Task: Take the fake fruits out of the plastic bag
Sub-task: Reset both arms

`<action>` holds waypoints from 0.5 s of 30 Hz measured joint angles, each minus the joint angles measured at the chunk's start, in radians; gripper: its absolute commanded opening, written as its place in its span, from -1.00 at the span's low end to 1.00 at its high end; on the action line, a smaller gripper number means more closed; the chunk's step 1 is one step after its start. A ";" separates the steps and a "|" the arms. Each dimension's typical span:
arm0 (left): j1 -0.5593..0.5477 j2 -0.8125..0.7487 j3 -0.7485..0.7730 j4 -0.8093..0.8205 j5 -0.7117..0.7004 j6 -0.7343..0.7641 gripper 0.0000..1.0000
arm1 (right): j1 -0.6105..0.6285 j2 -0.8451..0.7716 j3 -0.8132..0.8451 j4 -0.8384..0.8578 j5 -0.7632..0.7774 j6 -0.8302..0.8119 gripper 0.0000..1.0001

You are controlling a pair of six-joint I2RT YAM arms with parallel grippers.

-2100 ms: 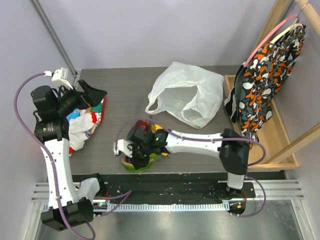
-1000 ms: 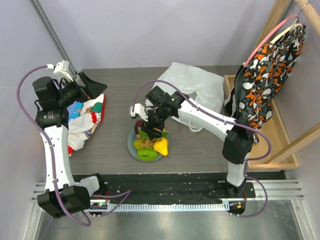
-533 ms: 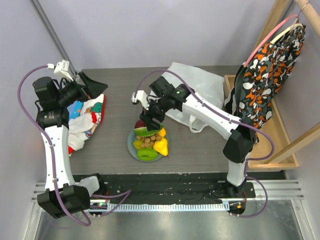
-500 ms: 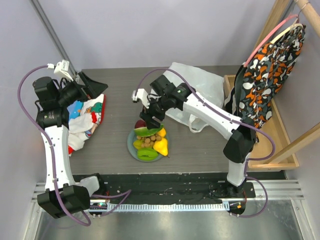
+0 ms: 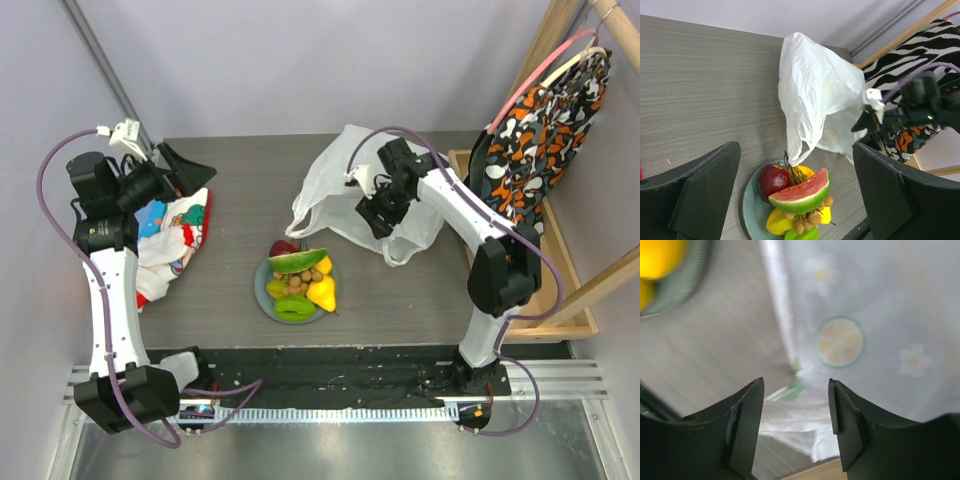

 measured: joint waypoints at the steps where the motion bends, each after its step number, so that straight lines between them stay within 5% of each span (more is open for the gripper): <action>1: 0.000 0.003 0.000 0.000 0.000 0.000 1.00 | -0.019 0.029 0.006 0.004 0.021 -0.005 0.18; 4: 0.000 0.014 0.000 -0.001 0.003 0.005 1.00 | -0.060 0.216 0.168 0.010 0.103 -0.014 0.15; 10: 0.000 0.033 0.002 -0.034 0.005 0.044 0.98 | -0.063 0.687 0.868 0.054 0.166 -0.008 0.30; 14: -0.005 0.026 0.002 -0.092 -0.074 0.138 1.00 | -0.031 0.617 0.825 0.101 0.154 0.039 0.51; 15: -0.005 0.024 0.002 -0.105 -0.091 0.154 0.99 | -0.015 0.549 0.742 0.122 0.148 0.064 0.99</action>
